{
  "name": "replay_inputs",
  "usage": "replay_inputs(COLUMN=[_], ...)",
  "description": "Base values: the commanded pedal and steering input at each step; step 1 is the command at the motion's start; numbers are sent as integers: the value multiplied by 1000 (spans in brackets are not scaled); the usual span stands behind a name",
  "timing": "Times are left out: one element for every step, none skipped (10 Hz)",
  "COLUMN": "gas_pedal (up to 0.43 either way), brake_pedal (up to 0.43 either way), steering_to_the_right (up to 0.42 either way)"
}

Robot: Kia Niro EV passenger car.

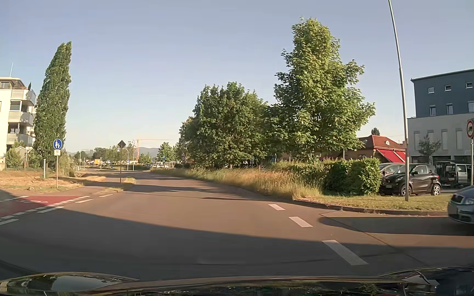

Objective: Follow the waypoints while adhering to traffic rules and regulations

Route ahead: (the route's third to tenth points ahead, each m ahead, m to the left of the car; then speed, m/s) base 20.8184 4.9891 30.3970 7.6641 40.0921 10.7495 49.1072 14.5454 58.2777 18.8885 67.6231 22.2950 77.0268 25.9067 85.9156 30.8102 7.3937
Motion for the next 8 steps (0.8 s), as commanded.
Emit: replay_inputs(gas_pedal=[79, 79, 87, 87, 98, 98, 98, 98], brake_pedal=[0, 0, 0, 0, 0, 0, 0, 0], steering_to_the_right=[-42, -42, -42, -42, -42, -41, -40, -40])
